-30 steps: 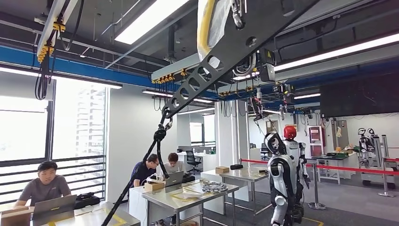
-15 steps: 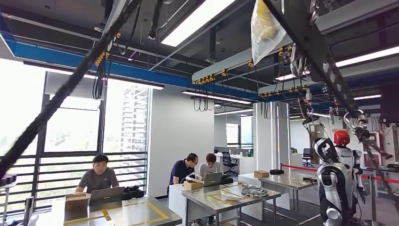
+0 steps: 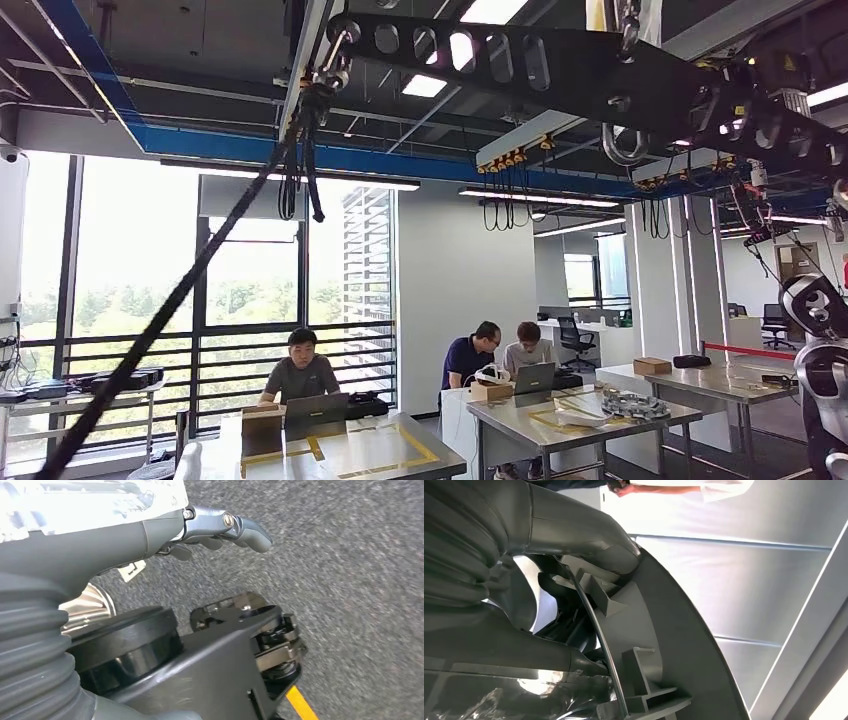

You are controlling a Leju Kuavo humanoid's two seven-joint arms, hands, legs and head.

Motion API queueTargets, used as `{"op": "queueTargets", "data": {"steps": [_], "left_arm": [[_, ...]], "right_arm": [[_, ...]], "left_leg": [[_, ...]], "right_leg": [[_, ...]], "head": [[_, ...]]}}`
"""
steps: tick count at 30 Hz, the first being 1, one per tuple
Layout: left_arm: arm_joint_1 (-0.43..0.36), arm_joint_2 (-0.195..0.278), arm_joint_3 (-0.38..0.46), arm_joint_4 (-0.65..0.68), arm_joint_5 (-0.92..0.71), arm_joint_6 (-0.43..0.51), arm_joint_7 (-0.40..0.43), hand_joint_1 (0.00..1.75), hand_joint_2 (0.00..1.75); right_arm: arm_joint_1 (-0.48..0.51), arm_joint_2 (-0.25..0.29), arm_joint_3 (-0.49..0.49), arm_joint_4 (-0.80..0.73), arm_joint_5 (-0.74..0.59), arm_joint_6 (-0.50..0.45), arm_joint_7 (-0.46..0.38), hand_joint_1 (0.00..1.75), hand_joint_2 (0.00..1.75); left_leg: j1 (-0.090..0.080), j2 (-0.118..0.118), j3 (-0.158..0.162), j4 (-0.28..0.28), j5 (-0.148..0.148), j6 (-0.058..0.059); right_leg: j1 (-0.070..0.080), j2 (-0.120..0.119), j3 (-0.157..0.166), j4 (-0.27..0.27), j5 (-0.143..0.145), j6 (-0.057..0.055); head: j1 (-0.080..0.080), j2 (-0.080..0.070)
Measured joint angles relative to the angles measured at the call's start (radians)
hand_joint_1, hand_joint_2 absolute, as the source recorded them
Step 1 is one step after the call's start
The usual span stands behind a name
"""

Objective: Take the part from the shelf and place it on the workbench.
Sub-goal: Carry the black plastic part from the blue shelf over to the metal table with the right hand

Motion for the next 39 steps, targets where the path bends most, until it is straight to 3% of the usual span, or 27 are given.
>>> {"op": "queueTargets", "data": {"steps": [3, 5, 9, 13, 15, 17, 18, 19, 20, 22, 24, 28, 30, 33, 34, 35, 36, 37, 39], "left_arm": [[0.001, 0.004, -0.004, 0.0, -0.002, 0.0, 0.001, 0.0, 1.75], [-0.002, 0.005, -0.007, 0.0, -0.003, 0.0, 0.001, 0.0, 1.75], [0.001, 0.006, -0.01, 0.0, -0.004, 0.0, 0.003, 0.0, 1.75], [0.0, 0.01, -0.01, 0.0, -0.004, 0.0, 0.002, 0.0, 1.75], [-0.002, 0.01, -0.01, 0.0, -0.004, 0.001, 0.002, 0.0, 1.75], [-0.004, 0.01, -0.01, 0.0, -0.004, 0.001, 0.001, 0.0, 1.75], [-0.003, 0.01, -0.01, 0.0, -0.004, 0.001, 0.001, 0.0, 1.75], [-0.002, 0.01, -0.01, 0.0, -0.004, 0.001, 0.001, 0.0, 1.75], [-0.001, 0.011, -0.01, 0.0, -0.004, 0.0, 0.001, 0.0, 1.75], [-0.001, 0.01, -0.01, 0.0, -0.004, 0.0, 0.001, 0.0, 1.75], [-0.003, 0.01, -0.01, 0.0, -0.004, 0.0, 0.001, 0.0, 1.75], [-0.004, 0.011, -0.01, 0.0, -0.004, 0.0, 0.001, 0.0, 1.75], [-0.005, 0.011, -0.01, 0.0, -0.004, 0.0, 0.001, 0.0, 1.75], [-0.003, 0.011, -0.01, 0.0, -0.004, 0.0, 0.001, 0.0, 1.75], [-0.001, 0.011, -0.011, 0.0, -0.004, -0.001, 0.001, 0.0, 1.75], [0.001, 0.011, -0.011, 0.0, -0.004, -0.001, 0.001, 0.0, 1.75], [0.002, 0.011, -0.011, 0.0, -0.004, -0.001, 0.001, 0.0, 1.75], [0.002, 0.011, -0.011, 0.0, -0.004, -0.001, 0.001, 0.0, 1.75], [0.001, 0.013, -0.011, 0.0, -0.004, -0.001, 0.001, 0.0, 1.75]], "right_arm": [[0.0, 0.0, 0.0, 0.001, 0.0, -0.002, 0.0, 1.75, 1.75], [0.0, 0.0, -0.001, 0.001, 0.0, -0.004, -0.001, 1.75, 1.75], [0.001, 0.0, -0.002, 0.002, 0.003, -0.008, -0.002, 1.75, 1.75], [0.001, 0.0, -0.003, 0.001, 0.005, -0.01, -0.004, 1.75, 1.75], [0.002, 0.0, -0.004, 0.001, 0.005, -0.01, -0.005, 1.75, 1.75], [0.004, -0.001, -0.004, 0.001, 0.006, -0.01, -0.006, 1.75, 1.75], [0.006, -0.001, -0.003, 0.001, 0.006, -0.01, -0.006, 1.75, 1.75], [0.007, -0.001, -0.003, 0.001, 0.006, -0.01, -0.006, 1.75, 1.75], [0.008, -0.001, -0.003, 0.001, 0.006, -0.01, -0.006, 1.75, 1.75], [0.009, -0.002, -0.003, 0.001, 0.006, -0.01, -0.007, 1.75, 1.75], [0.008, -0.002, -0.003, 0.001, 0.006, -0.01, -0.007, 1.75, 1.75], [0.008, -0.001, -0.004, 0.002, 0.006, -0.011, -0.008, 1.75, 1.75], [0.007, 0.0, -0.004, 0.001, 0.006, -0.011, -0.008, 1.75, 1.75], [0.008, 0.0, -0.003, 0.001, 0.008, -0.011, -0.008, 1.75, 1.75], [0.009, 0.0, -0.003, 0.002, 0.008, -0.011, -0.008, 1.75, 1.75], [0.009, 0.0, -0.003, 0.002, 0.008, -0.011, -0.008, 1.75, 1.75], [0.01, 0.0, -0.002, 0.002, 0.008, -0.011, -0.008, 1.75, 1.75], [0.009, 0.0, -0.002, 0.001, 0.008, -0.011, -0.008, 1.75, 1.75], [0.009, 0.0, -0.002, 0.002, 0.008, -0.01, -0.009, 1.75, 1.75]], "left_leg": [[-0.001, 0.006, 0.087, -0.168, 0.088, 0.007], [-0.006, 0.012, 0.124, -0.241, 0.1, 0.02], [-0.01, 0.013, 0.125, -0.251, 0.094, 0.032], [-0.01, 0.011, 0.132, -0.257, 0.087, 0.056], [-0.004, 0.012, 0.141, -0.263, 0.086, 0.065], [-0.003, 0.01, 0.145, -0.264, 0.083, 0.069], [-0.003, 0.009, 0.147, -0.263, 0.081, 0.069], [-0.003, 0.006, 0.151, -0.263, 0.078, 0.068], [-0.003, 0.003, 0.156, -0.263, 0.074, 0.065], [-0.002, -0.003, 0.17, -0.263, 0.064, 0.056], [-0.004, -0.007, 0.177, -0.261, 0.054, 0.044], [-0.002, -0.007, 0.184, -0.265, 0.042, 0.019], [-0.001, -0.003, 0.169, -0.225, 0.021, 0.009], [-0.001, 0.0, 0.065, -0.033, -0.043, 0.005], [-0.001, 0.0, 0.031, 0.017, -0.046, 0.006], [-0.001, 0.0, 0.016, 0.023, -0.026, 0.009], [-0.002, 0.0, 0.019, -0.01, 0.014, 0.014], [-0.004, 0.0, 0.037, -0.071, 0.065, 0.021], [-0.013, 0.003, 0.077, -0.176, 0.126, 0.039]], "right_leg": [[0.002, -0.013, 0.006, 0.002, -0.006, 0.008], [0.005, -0.016, 0.007, 0.004, -0.009, 0.018], [0.006, -0.018, 0.007, 0.002, -0.012, 0.021], [0.0, -0.01, 0.011, 0.003, -0.019, 0.048], [-0.002, 0.01, -0.028, 0.085, -0.06, 0.052], [-0.002, 0.021, -0.106, 0.223, -0.114, 0.053], [-0.002, 0.022, -0.139, 0.275, -0.126, 0.054], [-0.002, 0.022, -0.153, 0.288, -0.114, 0.053], [-0.002, 0.022, -0.149, 0.263, -0.082, 0.052], [-0.002, 0.024, -0.097, 0.133, 0.002, 0.047], [0.0, 0.028, -0.052, 0.033, 0.034, 0.04], [0.004, 0.032, -0.037, 0.011, 0.018, 0.016], [0.001, 0.03, -0.022, 0.004, 0.013, 0.003], [0.006, 0.024, 0.002, 0.001, -0.005, -0.01], [0.008, 0.023, 0.012, 0.001, -0.014, -0.012], [0.011, 0.023, 0.022, 0.001, -0.022, -0.012], [0.013, 0.023, 0.035, 0.001, -0.031, -0.012], [0.014, 0.023, 0.05, 0.001, -0.041, -0.01], [0.016, 0.021, 0.072, -0.003, -0.058, -0.005]], "head": [[0.006, 0.0], [0.006, 0.0], [-0.001, 0.0], [-0.007, 0.0], [-0.013, 0.0], [-0.018, 0.0], [-0.019, 0.0], [-0.021, 0.0], [-0.022, 0.0], [-0.025, 0.0], [-0.023, 0.0], [-0.02, 0.0], [-0.017, 0.0], [-0.01, 0.0], [-0.008, 0.0], [-0.007, 0.0], [-0.006, 0.0], [-0.005, 0.0], [-0.005, 0.0]]}}
